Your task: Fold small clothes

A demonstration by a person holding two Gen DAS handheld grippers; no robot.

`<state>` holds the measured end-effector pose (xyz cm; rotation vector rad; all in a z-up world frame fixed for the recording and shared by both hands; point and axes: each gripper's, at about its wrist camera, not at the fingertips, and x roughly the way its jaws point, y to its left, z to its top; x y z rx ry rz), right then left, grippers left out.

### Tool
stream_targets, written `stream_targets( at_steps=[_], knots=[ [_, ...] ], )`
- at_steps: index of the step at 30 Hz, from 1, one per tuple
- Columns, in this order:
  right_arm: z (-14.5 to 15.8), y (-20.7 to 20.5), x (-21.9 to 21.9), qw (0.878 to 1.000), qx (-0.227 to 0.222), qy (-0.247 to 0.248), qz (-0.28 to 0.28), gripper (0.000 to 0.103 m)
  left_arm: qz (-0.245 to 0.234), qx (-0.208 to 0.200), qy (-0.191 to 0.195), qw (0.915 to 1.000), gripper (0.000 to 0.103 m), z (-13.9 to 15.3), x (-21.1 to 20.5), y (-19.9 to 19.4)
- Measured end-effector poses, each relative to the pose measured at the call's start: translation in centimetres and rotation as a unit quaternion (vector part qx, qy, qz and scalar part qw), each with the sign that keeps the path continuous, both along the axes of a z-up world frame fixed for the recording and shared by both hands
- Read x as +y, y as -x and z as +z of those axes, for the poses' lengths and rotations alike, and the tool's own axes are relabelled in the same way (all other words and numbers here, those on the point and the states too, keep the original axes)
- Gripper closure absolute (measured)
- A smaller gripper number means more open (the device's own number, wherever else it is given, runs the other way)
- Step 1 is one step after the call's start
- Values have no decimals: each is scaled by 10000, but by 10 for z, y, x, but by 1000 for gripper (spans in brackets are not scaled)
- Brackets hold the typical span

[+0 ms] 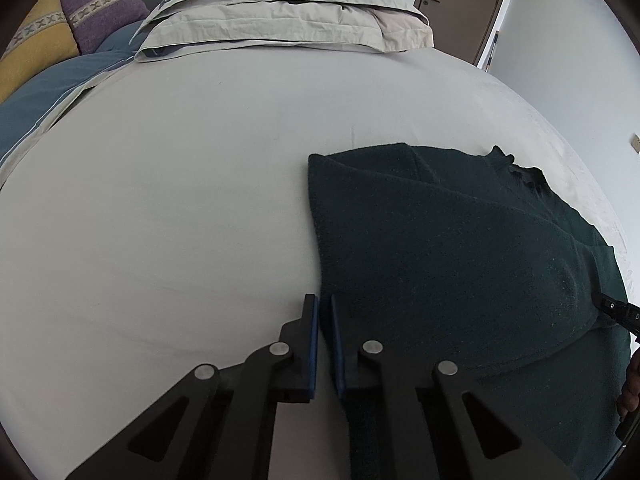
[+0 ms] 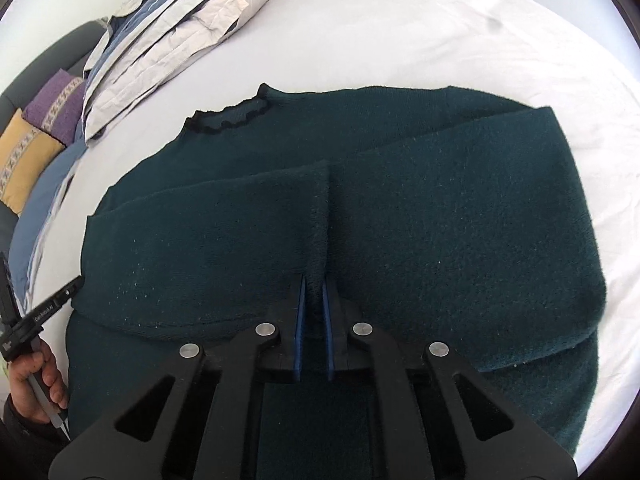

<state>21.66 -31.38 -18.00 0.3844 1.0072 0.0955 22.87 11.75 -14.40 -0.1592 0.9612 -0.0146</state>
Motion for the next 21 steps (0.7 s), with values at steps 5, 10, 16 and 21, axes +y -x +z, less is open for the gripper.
stream_targets(
  at_steps=[5, 10, 16, 21],
  knots=[
    [0, 6, -1, 10000, -76, -47, 44, 95, 7, -64, -284, 9996, 93, -1, -8, 0],
    [5, 14, -11, 9991, -2, -402, -157, 90, 123, -298, -235, 9992, 74, 14, -4, 14],
    [46, 73, -26, 9967, -657, -198, -428, 55, 41, -512, 161, 9986, 37, 38, 16, 83],
    [64, 139, -32, 9949, -880, -389, -309, 55, -300, -314, 754, 9962, 35, 37, 26, 156]
  ],
)
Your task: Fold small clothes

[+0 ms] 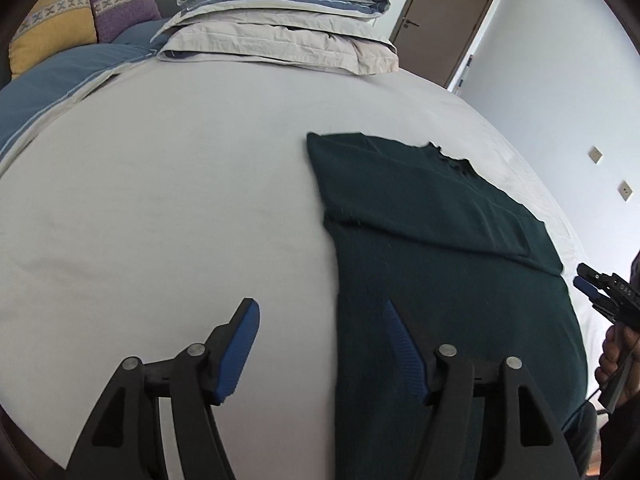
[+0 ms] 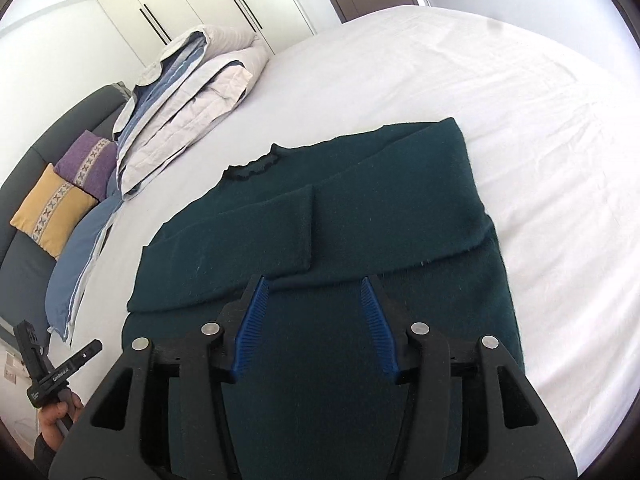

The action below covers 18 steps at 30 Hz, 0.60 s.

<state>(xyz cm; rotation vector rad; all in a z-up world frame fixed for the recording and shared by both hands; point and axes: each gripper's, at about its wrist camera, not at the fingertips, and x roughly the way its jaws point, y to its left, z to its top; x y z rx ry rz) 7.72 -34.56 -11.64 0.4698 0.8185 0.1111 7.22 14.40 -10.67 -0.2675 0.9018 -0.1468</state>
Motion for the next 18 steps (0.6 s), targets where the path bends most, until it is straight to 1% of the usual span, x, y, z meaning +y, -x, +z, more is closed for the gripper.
stream_targets(
  at_steps=[3, 5, 7, 11, 13, 15, 16, 18],
  knots=[
    [3, 41, 4, 9998, -34, -31, 208, 55, -98, 359, 351, 9987, 35, -12, 4, 36],
    [3, 65, 6, 9995, -5, -30, 318, 55, -101, 613, 689, 9957, 36, -22, 8, 56],
    [3, 88, 8, 9991, 32, -50, 411, 55, -137, 764, 1024, 9917, 37, -28, 11, 74],
    [-1, 126, 8, 9983, 69, -132, 569, 55, -281, 994, 1321, 9858, 37, -32, 13, 99],
    [-5, 140, 6, 9980, 122, -147, 607, 55, -393, 1105, 1557, 9808, 37, -37, 13, 105],
    [-8, 154, 2, 9980, 147, -174, 596, 55, -454, 1259, 1742, 9756, 42, -46, 13, 110],
    [-10, 160, 0, 9980, 167, -203, 583, 55, -459, 1349, 1822, 9729, 43, -51, 14, 111],
    [-13, 169, -5, 9980, 208, -254, 543, 55, -473, 1564, 2077, 9644, 45, -63, 15, 114]
  ],
)
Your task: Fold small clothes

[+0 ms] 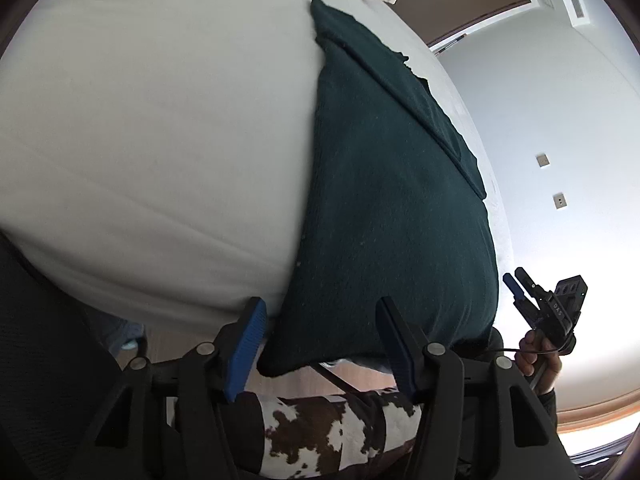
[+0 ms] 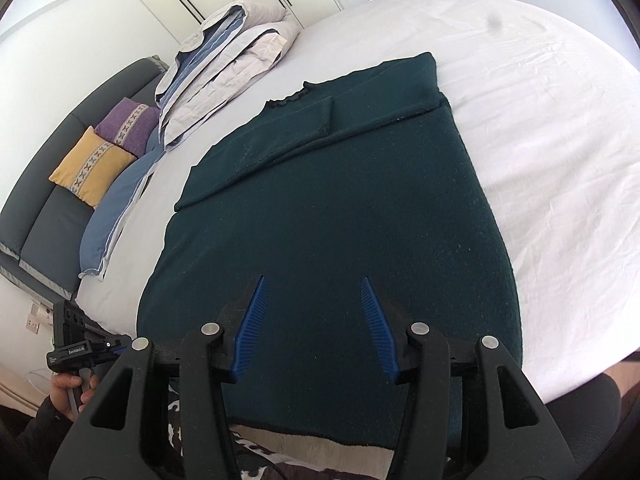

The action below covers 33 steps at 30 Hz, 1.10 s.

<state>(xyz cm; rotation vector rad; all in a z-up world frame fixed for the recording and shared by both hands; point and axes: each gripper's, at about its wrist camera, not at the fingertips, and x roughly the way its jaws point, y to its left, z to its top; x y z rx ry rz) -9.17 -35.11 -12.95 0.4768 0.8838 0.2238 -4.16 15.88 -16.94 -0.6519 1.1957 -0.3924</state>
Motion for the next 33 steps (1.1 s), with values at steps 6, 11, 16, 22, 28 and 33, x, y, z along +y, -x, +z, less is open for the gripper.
stream_targets(
  at_steps=[6, 11, 16, 22, 28, 33],
  knots=[
    [-6, 13, -12, 9999, 81, -71, -106, 55, 15, 150, 393, 9991, 46, -15, 3, 3],
    [-7, 18, -19, 9997, 190, -42, -125, 55, -68, 168, 401, 9990, 78, -16, -4, -1],
    [-1, 40, -35, 9990, 295, 201, -285, 55, -152, 121, 287, 9994, 89, -13, -11, -4],
    [0, 59, -69, 9949, 684, 508, -546, 55, 9, -19, 198, 9998, 96, -4, -6, 0],
    [-21, 63, -91, 9874, 1331, 630, -573, 55, 160, -235, 226, 9993, 97, 4, -3, 3],
    [-49, 56, -82, 9806, 1804, 707, -307, 55, 191, -329, 220, 9990, 98, 8, -3, 7]
  ],
)
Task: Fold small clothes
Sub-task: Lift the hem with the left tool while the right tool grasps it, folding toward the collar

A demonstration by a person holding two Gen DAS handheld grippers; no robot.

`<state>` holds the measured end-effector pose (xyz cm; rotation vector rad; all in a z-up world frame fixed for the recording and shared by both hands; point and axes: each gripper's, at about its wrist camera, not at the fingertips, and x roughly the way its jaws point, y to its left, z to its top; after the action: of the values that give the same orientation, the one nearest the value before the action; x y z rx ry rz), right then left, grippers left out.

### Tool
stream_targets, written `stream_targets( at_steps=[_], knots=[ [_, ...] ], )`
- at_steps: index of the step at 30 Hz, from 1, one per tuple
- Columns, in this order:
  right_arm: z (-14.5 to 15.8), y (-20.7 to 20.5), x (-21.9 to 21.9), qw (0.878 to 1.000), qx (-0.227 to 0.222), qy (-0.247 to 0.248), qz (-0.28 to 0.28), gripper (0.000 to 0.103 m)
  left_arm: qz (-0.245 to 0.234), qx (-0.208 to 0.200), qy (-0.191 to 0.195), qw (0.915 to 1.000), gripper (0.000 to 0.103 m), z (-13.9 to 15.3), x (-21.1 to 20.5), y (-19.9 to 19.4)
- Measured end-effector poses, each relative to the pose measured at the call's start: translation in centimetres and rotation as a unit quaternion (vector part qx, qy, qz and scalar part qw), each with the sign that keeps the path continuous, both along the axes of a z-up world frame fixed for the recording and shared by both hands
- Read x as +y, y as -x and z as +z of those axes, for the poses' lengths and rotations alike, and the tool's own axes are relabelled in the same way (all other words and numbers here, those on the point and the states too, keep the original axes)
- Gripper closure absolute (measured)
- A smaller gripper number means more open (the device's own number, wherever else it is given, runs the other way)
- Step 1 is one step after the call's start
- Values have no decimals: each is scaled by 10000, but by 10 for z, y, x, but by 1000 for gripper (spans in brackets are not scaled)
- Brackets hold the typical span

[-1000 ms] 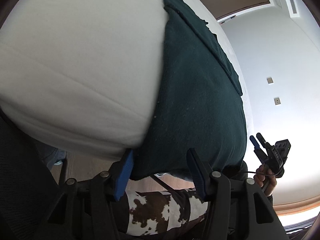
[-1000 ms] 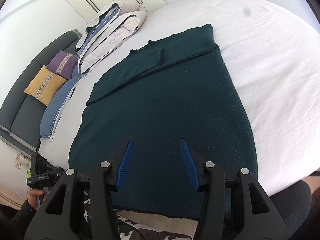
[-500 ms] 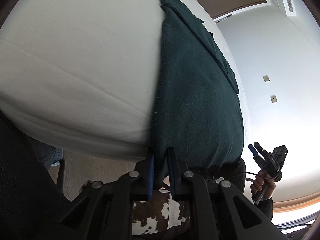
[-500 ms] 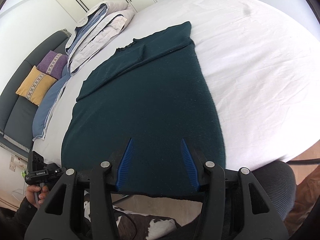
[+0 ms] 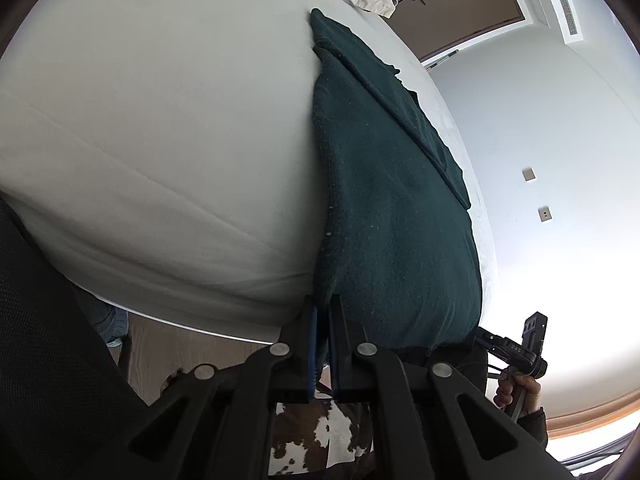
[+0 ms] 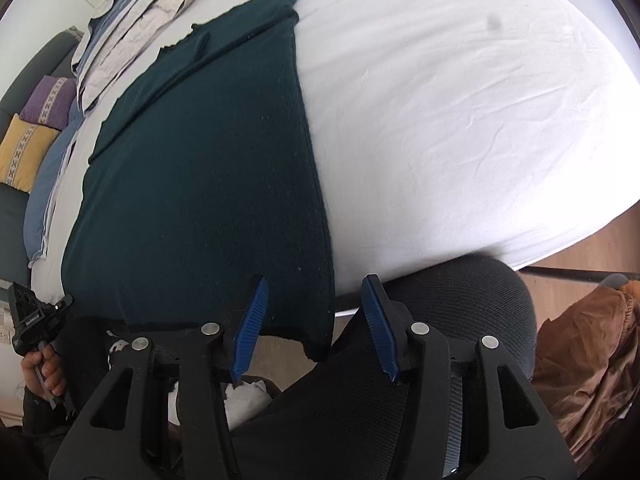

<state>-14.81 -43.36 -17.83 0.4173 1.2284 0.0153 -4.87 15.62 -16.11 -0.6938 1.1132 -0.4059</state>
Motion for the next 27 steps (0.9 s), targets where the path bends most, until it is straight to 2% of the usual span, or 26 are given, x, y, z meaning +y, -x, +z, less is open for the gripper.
stream_targets(
  at_steps=[2, 5, 8, 9, 12, 13, 17, 20, 27],
  knots=[
    [-3, -1, 6, 9997, 16, 202, 164, 55, 6, -30, -14, 10000, 98, 2, 1, 1],
    [-6, -2, 7, 9994, 97, 226, 240, 55, -11, -31, -63, 10000, 98, 1, 3, 2],
    [-9, -5, 14, 9978, 195, 428, 475, 58, -64, -35, -198, 9998, 98, 1, 1, 2],
    [-9, -5, 17, 9970, 225, 480, 565, 73, -79, -41, -244, 9997, 98, 1, -1, 3],
    [-11, 1, 17, 9972, 190, 400, 610, 93, -76, -50, -305, 9995, 98, 2, -1, 3],
    [-11, 3, 16, 9973, 156, 377, 604, 95, -74, -60, -325, 9994, 98, 2, 0, 3],
    [-7, 17, 11, 9988, -60, 135, 466, 97, -67, -102, -399, 9991, 98, 6, 1, 5],
    [6, 29, -1, 9983, -389, -183, 400, 97, -66, -149, -393, 9991, 99, 9, 2, 6],
    [33, 48, -16, 9894, -1102, -911, 266, 97, -52, -327, -227, 9992, 99, 22, 4, 10]
  ],
)
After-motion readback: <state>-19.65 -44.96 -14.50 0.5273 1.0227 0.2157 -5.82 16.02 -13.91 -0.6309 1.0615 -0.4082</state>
